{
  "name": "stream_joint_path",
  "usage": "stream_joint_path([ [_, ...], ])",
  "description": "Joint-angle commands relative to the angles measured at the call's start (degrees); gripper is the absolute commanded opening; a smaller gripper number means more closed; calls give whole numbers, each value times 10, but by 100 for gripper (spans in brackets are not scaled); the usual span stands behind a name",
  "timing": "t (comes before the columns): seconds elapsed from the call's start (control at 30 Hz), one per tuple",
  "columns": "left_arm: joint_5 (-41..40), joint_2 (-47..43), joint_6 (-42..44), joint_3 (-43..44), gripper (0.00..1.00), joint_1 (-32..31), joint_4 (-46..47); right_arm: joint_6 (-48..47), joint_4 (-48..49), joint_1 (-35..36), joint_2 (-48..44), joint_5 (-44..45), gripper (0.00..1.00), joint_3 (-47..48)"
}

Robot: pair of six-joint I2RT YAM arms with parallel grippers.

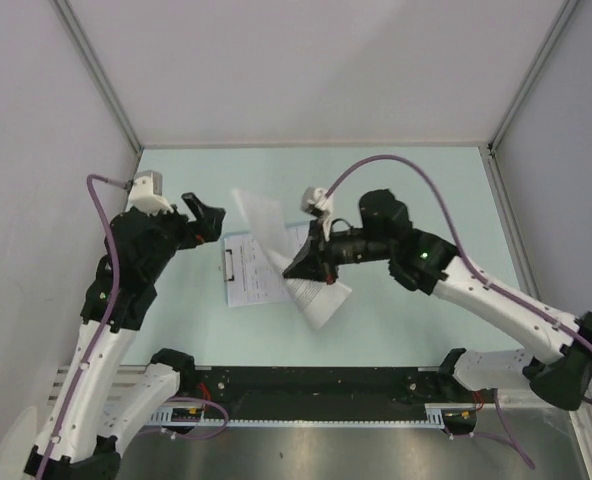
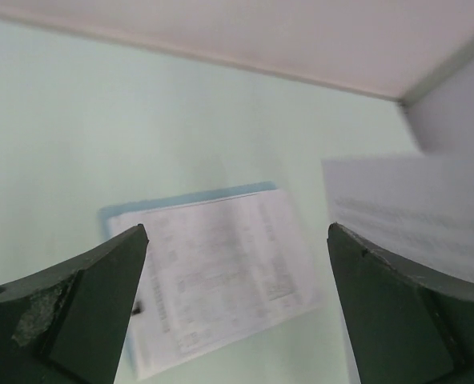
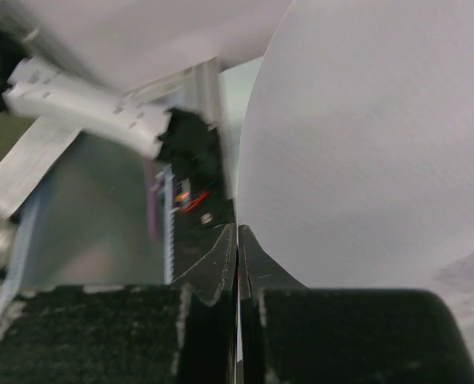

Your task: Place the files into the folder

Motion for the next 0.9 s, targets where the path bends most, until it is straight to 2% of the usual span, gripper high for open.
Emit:
stream_joint_path([
  [0.0,-131,-39,26,-55,100,46,-96,-25,-59,37,79,-149,0,24],
  [0.1,-151,-52,23,-68,100,56,-107,-92,-153,-19,132,-155,0,24],
  [0.2,-166,-53,25,-74,100,57,-100,-145,-234,-90,215,-77,0,26],
  [0.23,-163,-44,26,-74,100,57,-96,-148,-244,-107,238,-59,0,26],
  [0.27,-158,-39,26,-76,99,56,-92,-156,-269,-129,285,7,0,39],
  [0.37,-124,-6,32,-83,100,57,-72,-210,-263,-164,340,32,0,68],
  [0.5,-71,50,36,-98,99,57,-45,-311,-303,-181,449,64,3,174],
  [0.7,2,162,44,-109,99,57,-16,-374,-384,-183,577,129,0,369],
  [0.8,23,203,47,-110,96,56,3,-408,-412,-180,628,144,0,435],
  [0.87,31,219,50,-108,88,57,8,-450,-427,-174,649,148,0,453],
])
